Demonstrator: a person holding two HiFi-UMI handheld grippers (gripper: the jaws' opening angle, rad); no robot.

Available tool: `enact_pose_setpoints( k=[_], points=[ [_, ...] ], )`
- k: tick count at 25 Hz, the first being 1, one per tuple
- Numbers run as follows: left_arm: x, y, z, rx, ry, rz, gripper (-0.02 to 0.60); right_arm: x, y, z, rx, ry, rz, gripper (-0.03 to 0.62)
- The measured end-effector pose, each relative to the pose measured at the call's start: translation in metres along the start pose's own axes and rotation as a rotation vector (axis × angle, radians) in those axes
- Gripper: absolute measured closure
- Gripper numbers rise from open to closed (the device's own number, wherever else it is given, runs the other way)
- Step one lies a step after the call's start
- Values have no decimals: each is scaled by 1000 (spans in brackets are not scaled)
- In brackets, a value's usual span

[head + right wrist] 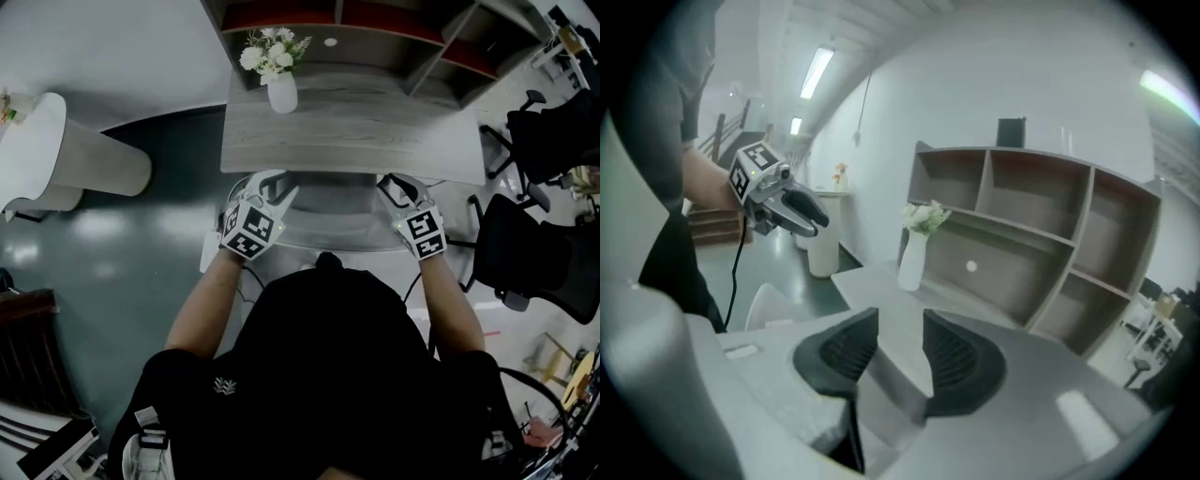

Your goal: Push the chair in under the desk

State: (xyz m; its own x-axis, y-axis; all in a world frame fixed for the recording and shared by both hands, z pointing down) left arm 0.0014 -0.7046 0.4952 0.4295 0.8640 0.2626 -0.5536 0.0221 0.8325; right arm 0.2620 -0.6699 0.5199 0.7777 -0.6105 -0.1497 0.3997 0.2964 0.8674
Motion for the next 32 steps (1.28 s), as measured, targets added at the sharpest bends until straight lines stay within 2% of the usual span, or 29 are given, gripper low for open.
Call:
enact_pose_setpoints(
  k=[6, 9, 12, 14, 18, 22, 26, 32],
  points=[
    [-37, -37, 0, 140, -214, -53, 508, 42, -37, 6, 176, 115, 173, 441],
    [-57, -45, 2, 200, -292, -165, 525, 59, -52, 9, 235, 173, 186, 441],
    [-70, -47, 5, 238, -334, -267, 535, 69, -57, 10, 285, 202, 206, 448],
    [-77, -49, 8, 253, -372, -263, 545, 76, -56, 8, 312, 217, 239, 492],
    [-94, -49, 12, 306, -498, -261, 572, 92, -48, 7, 346, 253, 286, 585],
    [-95, -42, 33, 294, -488, -253, 575, 101, -34, 12, 317, 279, 284, 591],
    [-90, -31, 47, 281, -468, -278, 575, 107, -17, 19, 264, 310, 276, 592],
    [-88, -18, 47, 246, -456, -289, 575, 109, -9, 21, 260, 318, 310, 592]
  ],
)
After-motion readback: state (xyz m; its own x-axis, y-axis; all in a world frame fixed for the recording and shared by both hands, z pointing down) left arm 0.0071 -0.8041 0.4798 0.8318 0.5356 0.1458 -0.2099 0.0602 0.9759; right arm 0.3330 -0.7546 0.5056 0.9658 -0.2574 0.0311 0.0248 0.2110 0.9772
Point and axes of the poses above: the fingertips, and each gripper's own axes: z forward along the fingers, x to its right, y out of its underside, the point moved 6 cm from there along -z, backward along the fingers, and after that the axes turned 4 degrees about x, right-handed, at the moved point
